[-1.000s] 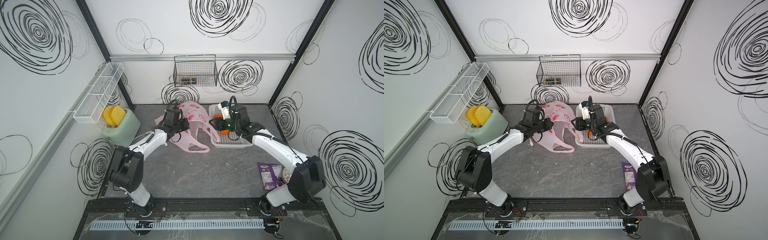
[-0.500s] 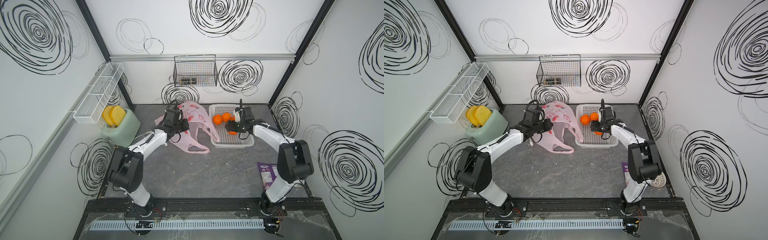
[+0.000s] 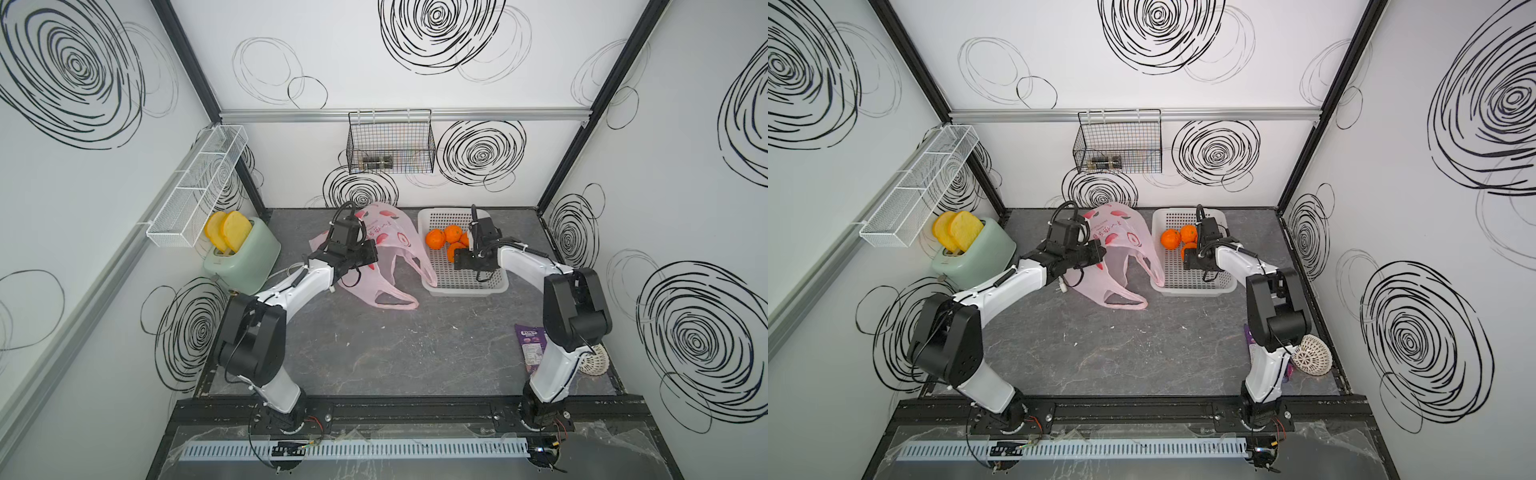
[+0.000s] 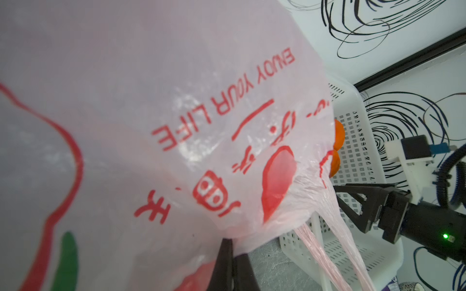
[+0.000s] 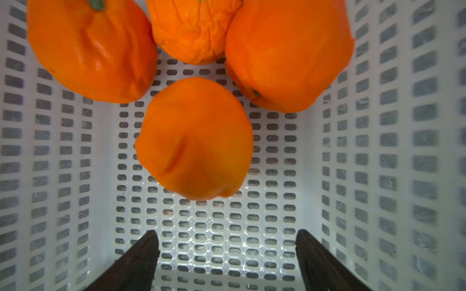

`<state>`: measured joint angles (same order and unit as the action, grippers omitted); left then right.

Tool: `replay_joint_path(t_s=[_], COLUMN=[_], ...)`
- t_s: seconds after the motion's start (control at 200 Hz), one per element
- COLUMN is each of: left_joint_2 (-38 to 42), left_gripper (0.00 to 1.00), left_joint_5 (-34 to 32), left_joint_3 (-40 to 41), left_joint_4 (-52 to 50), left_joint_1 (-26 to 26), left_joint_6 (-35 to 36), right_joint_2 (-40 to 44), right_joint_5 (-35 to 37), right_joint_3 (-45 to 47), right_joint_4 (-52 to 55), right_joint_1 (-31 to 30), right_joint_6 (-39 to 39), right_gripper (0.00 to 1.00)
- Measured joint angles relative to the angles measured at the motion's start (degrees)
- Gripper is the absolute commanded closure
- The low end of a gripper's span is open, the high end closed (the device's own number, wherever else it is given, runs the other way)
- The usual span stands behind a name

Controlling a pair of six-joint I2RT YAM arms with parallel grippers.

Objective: Place the oranges into plastic bags & tie knots
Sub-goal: Pick up the orange from the basket.

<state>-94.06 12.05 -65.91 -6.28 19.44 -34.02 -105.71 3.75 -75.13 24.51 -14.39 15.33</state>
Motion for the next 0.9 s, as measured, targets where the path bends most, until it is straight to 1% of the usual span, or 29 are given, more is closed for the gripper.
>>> replay_joint_path(t_s=[0.265, 0.355, 0.425, 0.55, 0.72, 0.9], left_joint_2=[0.9, 0.9, 0.9, 1.0, 1.7, 2.3], left_gripper=[1.0, 1.0, 1.0, 1.0, 1.0, 1.0], left_joint_5=[0.2, 0.2, 0.3, 0.3, 0.4, 0.4], left_joint_3=[0.9, 1.1, 1.3, 1.6, 1.6, 1.6], left_joint_4=[0.0, 0.0, 0.1, 0.0, 0.0, -0.4], left_joint_1=[0.0, 0.0, 0.0, -0.1, -0.2, -0.3], left_joint_6=[0.2, 0.2, 0.3, 0.4, 0.5, 0.7], right_joint_2=[-4.4, -6.5, -8.0, -9.6, -10.4, -9.6], right_joint_5=[-2.8, -2.7, -2.6, -2.8, -3.1, -2.9], right_joint_3=[-4.6, -6.5, -7.7, -9.0, -9.5, -9.4], right_joint_4=[-1.2, -1.1, -1.1, -1.1, -1.0, -0.4], right_joint_1=[0.0, 0.0, 0.0, 0.1, 0.1, 0.1], right_joint_6=[-0.1, 0.1, 0.3, 0.4, 0.6, 0.8], right_gripper=[0.11, 0.11, 0.12, 0.22, 0.39, 0.46])
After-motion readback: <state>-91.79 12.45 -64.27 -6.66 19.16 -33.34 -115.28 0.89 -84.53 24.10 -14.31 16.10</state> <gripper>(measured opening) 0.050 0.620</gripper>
